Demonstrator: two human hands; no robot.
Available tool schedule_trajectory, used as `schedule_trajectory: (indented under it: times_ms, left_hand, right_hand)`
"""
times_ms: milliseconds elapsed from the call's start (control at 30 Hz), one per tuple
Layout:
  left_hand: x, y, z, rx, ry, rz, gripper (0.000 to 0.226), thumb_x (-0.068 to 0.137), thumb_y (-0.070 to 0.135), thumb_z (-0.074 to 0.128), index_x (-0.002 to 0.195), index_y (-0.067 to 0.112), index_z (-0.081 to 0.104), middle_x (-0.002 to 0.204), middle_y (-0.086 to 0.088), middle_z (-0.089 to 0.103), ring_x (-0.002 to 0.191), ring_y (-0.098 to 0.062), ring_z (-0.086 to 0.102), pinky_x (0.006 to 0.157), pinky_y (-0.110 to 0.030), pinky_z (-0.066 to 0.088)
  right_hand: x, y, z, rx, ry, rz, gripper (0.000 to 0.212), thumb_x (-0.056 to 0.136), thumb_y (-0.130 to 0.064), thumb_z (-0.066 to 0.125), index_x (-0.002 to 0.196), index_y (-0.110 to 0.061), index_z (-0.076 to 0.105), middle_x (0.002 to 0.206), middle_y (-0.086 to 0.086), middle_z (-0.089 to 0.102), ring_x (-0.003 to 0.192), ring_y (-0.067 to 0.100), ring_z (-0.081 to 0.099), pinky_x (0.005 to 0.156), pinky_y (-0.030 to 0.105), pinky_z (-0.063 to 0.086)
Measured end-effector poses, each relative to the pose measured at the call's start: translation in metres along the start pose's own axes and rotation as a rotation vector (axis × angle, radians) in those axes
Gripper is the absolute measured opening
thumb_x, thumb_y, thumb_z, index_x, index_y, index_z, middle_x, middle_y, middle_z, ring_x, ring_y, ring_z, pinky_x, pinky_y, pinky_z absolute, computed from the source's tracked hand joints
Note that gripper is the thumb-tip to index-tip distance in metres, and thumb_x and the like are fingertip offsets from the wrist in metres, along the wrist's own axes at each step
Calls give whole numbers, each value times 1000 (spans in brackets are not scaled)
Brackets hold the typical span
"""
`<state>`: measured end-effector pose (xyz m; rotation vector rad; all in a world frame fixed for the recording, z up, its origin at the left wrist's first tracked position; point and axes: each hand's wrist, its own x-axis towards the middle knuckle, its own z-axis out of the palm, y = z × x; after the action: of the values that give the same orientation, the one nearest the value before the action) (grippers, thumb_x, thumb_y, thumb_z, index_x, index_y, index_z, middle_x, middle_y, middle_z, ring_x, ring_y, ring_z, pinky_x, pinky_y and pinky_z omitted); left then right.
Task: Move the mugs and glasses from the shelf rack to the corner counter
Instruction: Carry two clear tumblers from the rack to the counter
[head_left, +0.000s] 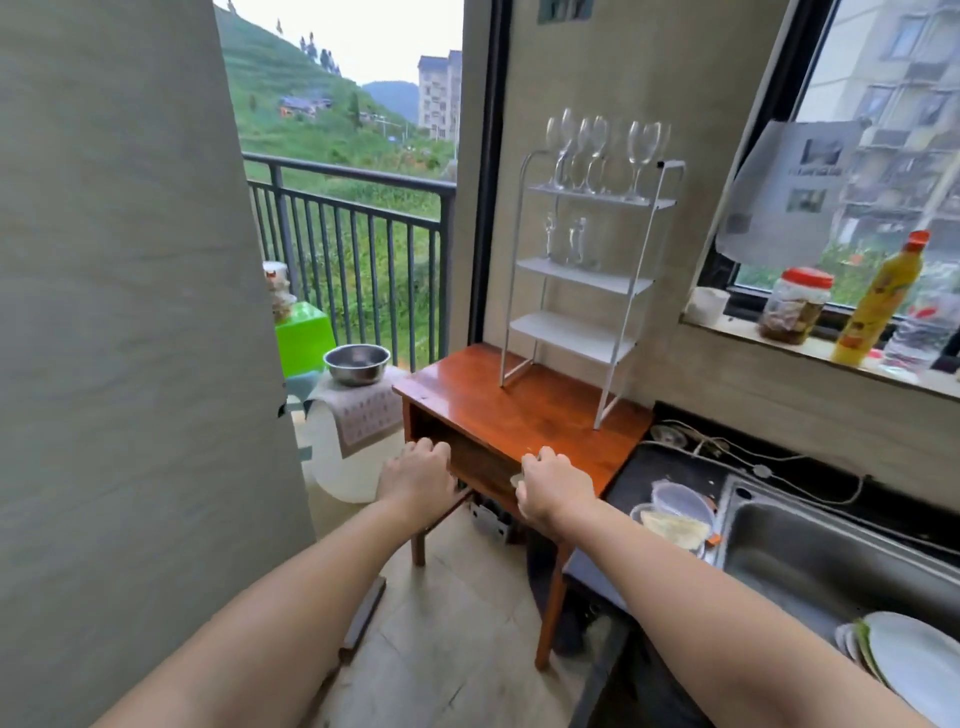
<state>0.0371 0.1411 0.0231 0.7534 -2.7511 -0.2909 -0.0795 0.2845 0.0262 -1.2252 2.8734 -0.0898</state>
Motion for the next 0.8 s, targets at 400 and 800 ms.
schedule_trajectory:
  times_ms: [400, 800]
  left_hand:
    - [213, -40, -16, -97, -10, 161, 19, 90, 24, 42, 100, 14, 54, 107, -6, 58, 94, -24, 54, 71, -33, 41]
    - [411, 22, 5, -555, -99, 219, 25, 88, 17, 48, 110, 10, 56, 100, -8, 64, 91, -27, 59, 74, -32, 47]
  right_hand:
    - [189, 7, -52, 29, 197, 131, 26, 95, -28, 38, 109, -11, 53, 113, 12, 55, 101, 32, 56, 68, 38, 43]
    - [374, 89, -101, 160, 438, 210, 25, 95, -21, 38, 108, -8, 56, 114, 12, 58, 105, 32, 55, 78, 38, 47]
